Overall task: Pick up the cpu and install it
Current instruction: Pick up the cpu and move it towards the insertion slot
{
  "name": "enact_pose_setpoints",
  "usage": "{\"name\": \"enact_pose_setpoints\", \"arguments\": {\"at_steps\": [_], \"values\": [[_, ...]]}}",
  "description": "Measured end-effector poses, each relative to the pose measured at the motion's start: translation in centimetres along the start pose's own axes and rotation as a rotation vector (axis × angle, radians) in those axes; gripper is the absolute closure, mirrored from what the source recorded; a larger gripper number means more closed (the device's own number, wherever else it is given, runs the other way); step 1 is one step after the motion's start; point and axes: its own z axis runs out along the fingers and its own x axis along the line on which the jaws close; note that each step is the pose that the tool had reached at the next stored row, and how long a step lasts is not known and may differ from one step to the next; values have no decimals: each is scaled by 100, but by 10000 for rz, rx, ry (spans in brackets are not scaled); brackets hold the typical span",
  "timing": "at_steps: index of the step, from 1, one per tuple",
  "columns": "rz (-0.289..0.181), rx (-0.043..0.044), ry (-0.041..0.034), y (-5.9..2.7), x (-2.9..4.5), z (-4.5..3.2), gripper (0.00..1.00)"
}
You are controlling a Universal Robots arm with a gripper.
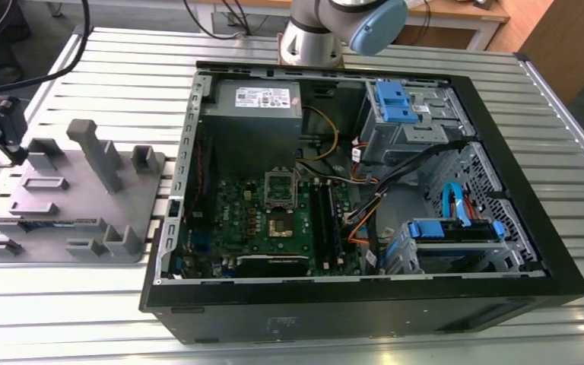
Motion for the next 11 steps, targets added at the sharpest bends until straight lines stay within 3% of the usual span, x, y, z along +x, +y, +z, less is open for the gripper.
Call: {"name": "enact_pose_setpoints", "arguments": {"at_steps": [11], "values": [[0, 0, -1, 2, -8, -182, 53]]}}
